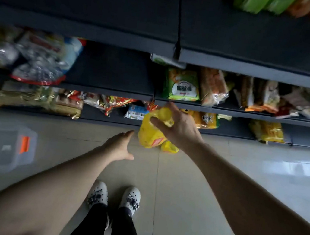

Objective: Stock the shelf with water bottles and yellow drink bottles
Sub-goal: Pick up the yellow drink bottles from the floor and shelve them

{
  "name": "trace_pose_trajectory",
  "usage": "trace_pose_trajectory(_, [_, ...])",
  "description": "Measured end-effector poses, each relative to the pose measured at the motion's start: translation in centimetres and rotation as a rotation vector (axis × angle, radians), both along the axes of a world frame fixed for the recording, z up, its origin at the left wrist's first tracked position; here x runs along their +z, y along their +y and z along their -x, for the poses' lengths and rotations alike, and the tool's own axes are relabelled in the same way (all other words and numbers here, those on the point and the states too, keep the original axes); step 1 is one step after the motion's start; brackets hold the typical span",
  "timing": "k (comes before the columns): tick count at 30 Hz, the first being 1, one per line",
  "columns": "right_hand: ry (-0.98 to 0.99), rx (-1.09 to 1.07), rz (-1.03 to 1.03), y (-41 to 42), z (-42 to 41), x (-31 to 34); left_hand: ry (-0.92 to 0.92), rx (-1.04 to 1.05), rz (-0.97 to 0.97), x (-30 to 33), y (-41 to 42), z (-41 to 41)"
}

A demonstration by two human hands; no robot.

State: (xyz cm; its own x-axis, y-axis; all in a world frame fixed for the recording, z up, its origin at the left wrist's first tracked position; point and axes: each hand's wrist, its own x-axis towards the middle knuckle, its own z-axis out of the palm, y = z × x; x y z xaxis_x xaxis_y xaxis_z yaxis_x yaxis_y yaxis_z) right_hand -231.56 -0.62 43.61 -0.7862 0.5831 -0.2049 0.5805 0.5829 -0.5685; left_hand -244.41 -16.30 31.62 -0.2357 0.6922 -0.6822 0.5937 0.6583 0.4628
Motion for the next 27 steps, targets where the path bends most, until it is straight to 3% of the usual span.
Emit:
trace_pose_trajectory(9, [0.220, 0.078, -0.346, 0.2, 4.1, 27.7, -0.189, 0.239, -0.477, 23.6, 0.4, 3.9])
trace_pose_trajectory(15, [0.314, 0.018, -0.483, -0.4, 6.9, 43.2, -0.134, 0.164, -0.772, 37.7, 0.9, 5.8])
trace_pose_trajectory(21, [0.407, -0.045, -0.585, -1.8, 9.3, 53.8, 0.044, 0.107, -0.975, 48.3, 0.0, 7.9])
trace_pose_trajectory(27, [0.470, -0.144, -0.661, -2.4, 11.2, 59.2, 0.096, 0.084, -1.079, 54.7, -0.2, 10.1])
